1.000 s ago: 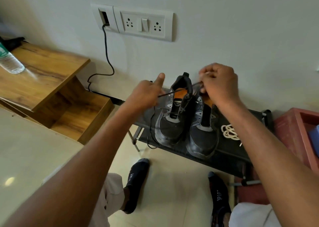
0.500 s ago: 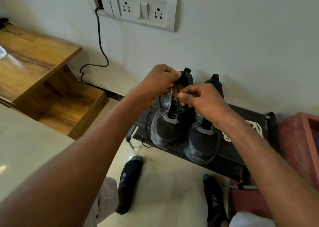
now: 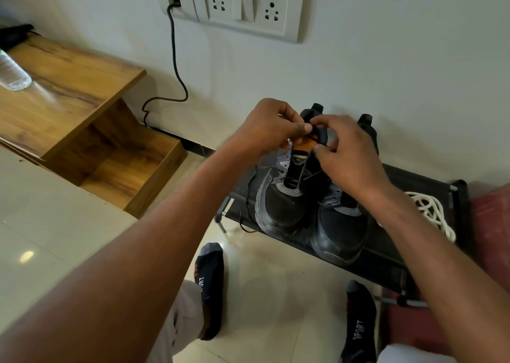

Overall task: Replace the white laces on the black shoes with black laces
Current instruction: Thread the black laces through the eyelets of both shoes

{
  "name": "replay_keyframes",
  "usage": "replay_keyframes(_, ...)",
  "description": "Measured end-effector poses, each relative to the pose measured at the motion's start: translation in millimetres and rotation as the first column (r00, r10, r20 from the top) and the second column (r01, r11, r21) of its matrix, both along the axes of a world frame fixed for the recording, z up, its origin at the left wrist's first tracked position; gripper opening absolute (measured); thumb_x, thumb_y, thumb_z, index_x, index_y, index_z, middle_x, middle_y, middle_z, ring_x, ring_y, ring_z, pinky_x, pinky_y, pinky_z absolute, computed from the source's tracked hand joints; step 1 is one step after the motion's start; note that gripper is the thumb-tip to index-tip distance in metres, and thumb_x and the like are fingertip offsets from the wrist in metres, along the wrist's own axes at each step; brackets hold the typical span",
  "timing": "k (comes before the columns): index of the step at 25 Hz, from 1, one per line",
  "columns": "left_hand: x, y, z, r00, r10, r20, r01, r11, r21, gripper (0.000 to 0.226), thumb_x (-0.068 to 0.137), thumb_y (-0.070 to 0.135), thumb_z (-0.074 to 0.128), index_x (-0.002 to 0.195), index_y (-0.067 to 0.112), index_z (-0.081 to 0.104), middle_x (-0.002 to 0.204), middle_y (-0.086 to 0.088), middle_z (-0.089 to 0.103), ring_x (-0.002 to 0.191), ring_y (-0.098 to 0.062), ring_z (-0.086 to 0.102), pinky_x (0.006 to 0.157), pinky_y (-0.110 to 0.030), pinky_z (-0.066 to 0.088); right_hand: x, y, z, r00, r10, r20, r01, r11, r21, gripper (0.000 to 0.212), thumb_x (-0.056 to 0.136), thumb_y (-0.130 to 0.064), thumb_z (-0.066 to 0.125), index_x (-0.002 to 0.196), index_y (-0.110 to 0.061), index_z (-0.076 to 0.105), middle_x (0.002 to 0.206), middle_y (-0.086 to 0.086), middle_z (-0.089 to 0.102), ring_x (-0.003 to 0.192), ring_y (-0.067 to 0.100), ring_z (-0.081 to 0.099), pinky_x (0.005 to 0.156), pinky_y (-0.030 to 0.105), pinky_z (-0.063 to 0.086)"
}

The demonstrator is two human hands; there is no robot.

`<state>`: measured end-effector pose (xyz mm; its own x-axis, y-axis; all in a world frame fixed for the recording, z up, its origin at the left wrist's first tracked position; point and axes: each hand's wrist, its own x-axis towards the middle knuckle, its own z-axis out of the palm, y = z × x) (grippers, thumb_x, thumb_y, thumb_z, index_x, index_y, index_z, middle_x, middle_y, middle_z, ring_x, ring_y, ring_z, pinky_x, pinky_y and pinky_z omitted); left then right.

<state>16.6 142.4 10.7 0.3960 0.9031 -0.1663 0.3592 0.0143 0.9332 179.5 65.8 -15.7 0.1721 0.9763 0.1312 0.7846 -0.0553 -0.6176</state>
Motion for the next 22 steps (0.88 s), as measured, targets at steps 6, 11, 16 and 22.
replay_keyframes(6,-4,6,-7,0.999,0.044,0.008,-0.044,0.999,0.008,0.009,0.094,0.008,0.074,0.095,-0.001,0.074,0.080,-0.015,0.077,0.065,-0.020,0.069,0.055,-0.022,0.050,3,8,-10,0.985,-0.169,-0.023,0.169,0.986,-0.016,0.015,0.098,-0.023,0.070,0.110,-0.029,0.077,0.091,-0.008,0.076,0.088,0.011,0.072,0.077,0.029,0.056)
replay_keyframes(11,-11,8,-14,0.999,-0.041,0.006,0.041,0.998,-0.041,0.007,0.096,0.004,0.070,0.101,-0.002,0.073,0.085,-0.017,0.078,0.077,-0.028,0.075,0.068,-0.031,0.055,-5,7,-8,0.951,-0.030,-0.308,0.023,0.999,-0.025,0.032,0.096,-0.026,0.076,0.127,-0.025,0.071,0.097,-0.012,0.077,0.067,0.005,0.070,0.069,0.021,0.055)
replay_keyframes(16,-11,8,-18,0.999,-0.047,-0.013,0.046,0.998,-0.044,0.009,0.095,0.000,0.070,0.101,-0.006,0.070,0.083,-0.018,0.078,0.075,-0.030,0.075,0.069,-0.035,0.054,-4,4,-16,0.994,-0.038,-0.104,0.032,0.998,-0.056,0.012,0.100,-0.024,0.070,0.107,-0.024,0.079,0.077,-0.011,0.072,0.066,0.001,0.066,0.067,0.022,0.055)
replay_keyframes(22,-11,9,-22,0.976,-0.099,-0.196,0.112,0.992,0.056,0.025,0.091,-0.006,0.062,0.102,0.012,0.076,0.076,-0.013,0.075,0.066,-0.020,0.070,0.058,-0.025,0.051,-7,0,-20,1.000,0.003,0.013,-0.003,0.999,-0.044,0.015,0.097,-0.030,0.073,0.109,-0.030,0.081,0.071,-0.019,0.067,0.063,0.002,0.063,0.066,0.022,0.055)
